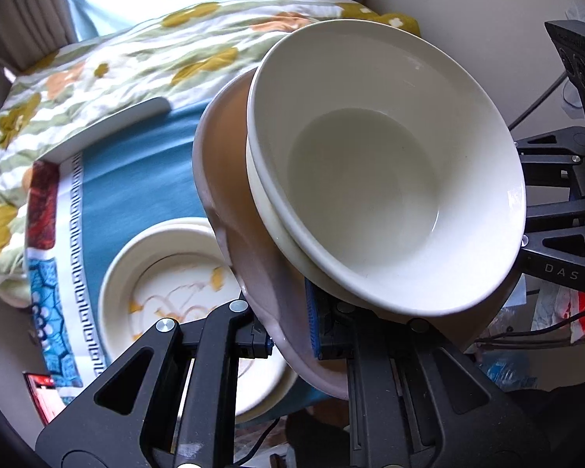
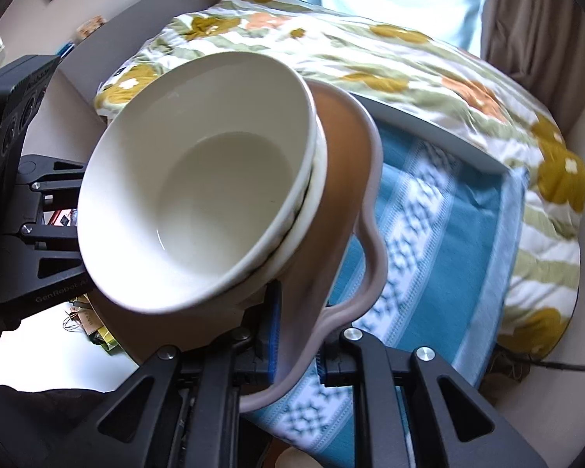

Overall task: Organize plates and bowls
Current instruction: 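Lift the bowl stack with both grippers and carry it over the plate stack, then lower the bowl stack onto the duck-print plate and open both grippers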

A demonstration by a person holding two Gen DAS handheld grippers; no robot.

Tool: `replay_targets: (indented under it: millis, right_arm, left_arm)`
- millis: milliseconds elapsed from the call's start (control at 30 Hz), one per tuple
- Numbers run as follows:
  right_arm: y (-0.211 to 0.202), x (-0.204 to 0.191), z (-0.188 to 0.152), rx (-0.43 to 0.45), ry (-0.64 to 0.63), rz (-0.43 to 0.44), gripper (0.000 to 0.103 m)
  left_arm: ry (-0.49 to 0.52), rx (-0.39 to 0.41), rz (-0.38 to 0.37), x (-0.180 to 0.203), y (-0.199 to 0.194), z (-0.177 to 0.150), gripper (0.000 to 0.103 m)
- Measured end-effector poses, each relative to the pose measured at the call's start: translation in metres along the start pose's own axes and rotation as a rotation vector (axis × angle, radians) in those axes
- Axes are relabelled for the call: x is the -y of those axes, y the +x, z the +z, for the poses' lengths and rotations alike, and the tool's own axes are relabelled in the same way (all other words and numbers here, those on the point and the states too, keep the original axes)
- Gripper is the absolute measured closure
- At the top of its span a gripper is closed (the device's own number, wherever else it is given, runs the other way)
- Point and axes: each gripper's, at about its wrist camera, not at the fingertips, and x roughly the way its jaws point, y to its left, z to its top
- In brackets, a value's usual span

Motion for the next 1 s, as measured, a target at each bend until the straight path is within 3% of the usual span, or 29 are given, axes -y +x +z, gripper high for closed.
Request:
replay_targets:
  millis: [200,400,600,1000]
  right_arm:
    - [0.020,-0.055,0.021,0.010,0.019,0.007,0.090]
    - [0.054,-0.106,0.029,-0.007,0.073,0.014,0.090]
    - [0.088,-0.134,0.027,-0.034,0.129,0.019,0.090]
    - [0.111,-0.139,0.020,-0.047,0.160,-0.041,0.090]
  left_arm:
    - [0.004,0.000,0.018,-0.057,-0.017,-0.034,0.092]
    - [0.040,-0.044,0.018,-0.108,-0.009,-0.064,0.092]
    - [0.049,-0.081,0.000,-0.132,0.008,-0.083,0.093]
    - [0.034,-0.104,-0.021,-0.136,0.035,-0.097,0.093]
